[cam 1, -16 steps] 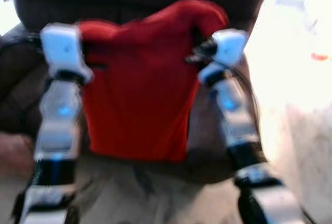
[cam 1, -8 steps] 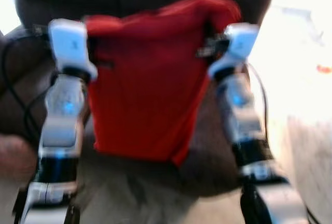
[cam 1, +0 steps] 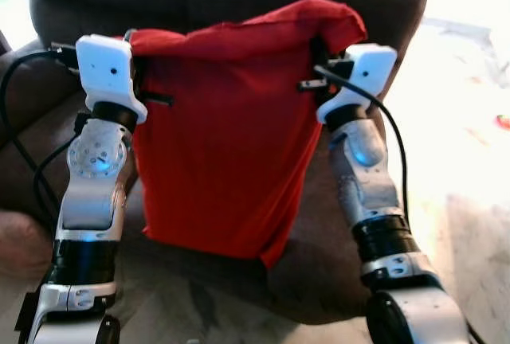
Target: Move the pillow to the sofa from floor
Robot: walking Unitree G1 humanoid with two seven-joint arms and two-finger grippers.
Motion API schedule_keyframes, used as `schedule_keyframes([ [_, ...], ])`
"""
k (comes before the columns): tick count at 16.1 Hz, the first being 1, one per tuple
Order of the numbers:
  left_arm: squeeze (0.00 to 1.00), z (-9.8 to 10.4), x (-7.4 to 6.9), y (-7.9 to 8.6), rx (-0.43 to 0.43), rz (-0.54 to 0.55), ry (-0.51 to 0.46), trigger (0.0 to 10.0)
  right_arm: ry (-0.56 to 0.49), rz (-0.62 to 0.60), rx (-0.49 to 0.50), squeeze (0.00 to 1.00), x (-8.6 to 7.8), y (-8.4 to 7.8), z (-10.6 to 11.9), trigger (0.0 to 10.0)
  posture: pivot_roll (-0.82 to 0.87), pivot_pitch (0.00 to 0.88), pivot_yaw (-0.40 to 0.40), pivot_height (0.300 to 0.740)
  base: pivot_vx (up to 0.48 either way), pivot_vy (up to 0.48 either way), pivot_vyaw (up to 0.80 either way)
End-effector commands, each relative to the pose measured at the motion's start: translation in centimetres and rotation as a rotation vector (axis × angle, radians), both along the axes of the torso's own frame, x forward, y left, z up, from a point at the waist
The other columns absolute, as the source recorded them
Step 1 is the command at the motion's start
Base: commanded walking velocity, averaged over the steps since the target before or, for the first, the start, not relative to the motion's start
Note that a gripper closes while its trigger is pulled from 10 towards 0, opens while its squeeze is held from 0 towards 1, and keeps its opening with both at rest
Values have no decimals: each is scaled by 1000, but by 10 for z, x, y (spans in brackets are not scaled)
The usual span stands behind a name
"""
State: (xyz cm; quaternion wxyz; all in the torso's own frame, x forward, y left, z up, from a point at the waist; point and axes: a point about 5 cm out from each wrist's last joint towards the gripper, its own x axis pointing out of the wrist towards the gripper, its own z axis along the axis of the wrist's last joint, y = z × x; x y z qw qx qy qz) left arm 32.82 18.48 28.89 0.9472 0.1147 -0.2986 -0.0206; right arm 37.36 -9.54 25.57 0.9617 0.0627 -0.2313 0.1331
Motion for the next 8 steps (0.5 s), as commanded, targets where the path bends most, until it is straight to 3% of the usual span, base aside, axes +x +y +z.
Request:
schedule_keyframes([
  [1,0,9,-3,4,-12,-17,-33,10000,-50,9,-5,0,-3,3,12,10000,135,108,-35,740,0,0,0],
  [5,0,-38,7,14,16,6,196,10000,161,-66,-97,0,9,-5,-32,10000,134,108,-36,740,0,0,0],
  [7,0,-66,10,14,114,29,359,10000,287,-124,-134,0,12,-12,-55,10000,139,111,-39,740,0,0,0],
  [8,0,-70,11,15,132,43,379,10000,301,-131,-136,0,12,-13,-57,10000,139,111,-39,740,0,0,0],
])
